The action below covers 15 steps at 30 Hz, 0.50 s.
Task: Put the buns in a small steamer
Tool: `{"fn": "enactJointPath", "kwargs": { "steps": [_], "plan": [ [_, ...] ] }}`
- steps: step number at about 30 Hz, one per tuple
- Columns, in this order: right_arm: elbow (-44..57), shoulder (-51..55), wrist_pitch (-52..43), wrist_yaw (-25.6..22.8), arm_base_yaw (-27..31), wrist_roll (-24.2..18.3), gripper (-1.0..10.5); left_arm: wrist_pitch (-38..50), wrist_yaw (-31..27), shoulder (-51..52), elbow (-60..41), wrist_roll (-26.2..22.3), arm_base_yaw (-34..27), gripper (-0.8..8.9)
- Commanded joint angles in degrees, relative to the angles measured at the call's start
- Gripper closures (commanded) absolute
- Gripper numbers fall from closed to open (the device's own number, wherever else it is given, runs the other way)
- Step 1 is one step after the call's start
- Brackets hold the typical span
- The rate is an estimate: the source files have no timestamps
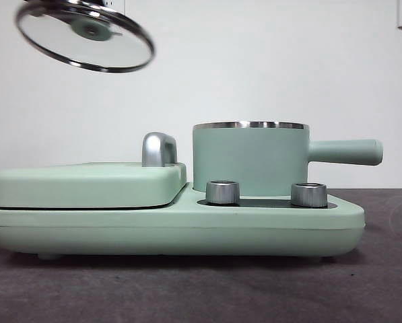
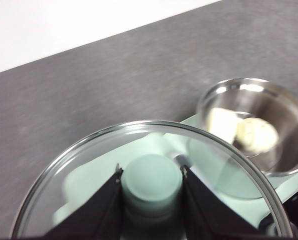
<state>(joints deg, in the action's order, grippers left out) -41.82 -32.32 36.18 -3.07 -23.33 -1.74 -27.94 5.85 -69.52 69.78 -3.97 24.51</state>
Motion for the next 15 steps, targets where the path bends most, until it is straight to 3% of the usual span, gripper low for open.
{"fn": "enactJointPath", "kwargs": {
  "steps": [1,15],
  "plan": [
    [-0.4,2.1,1.2,0.0,0.4,-0.7,5.8,4.6,0.2,-1.7,1.0,1.6,2.4,8.03],
    [-0.4,4.4,3.8,0.0,0.7,1.8,5.8,22.3,0.2,-11.9,1.0,3.4,11.7,8.03]
  ]
}}
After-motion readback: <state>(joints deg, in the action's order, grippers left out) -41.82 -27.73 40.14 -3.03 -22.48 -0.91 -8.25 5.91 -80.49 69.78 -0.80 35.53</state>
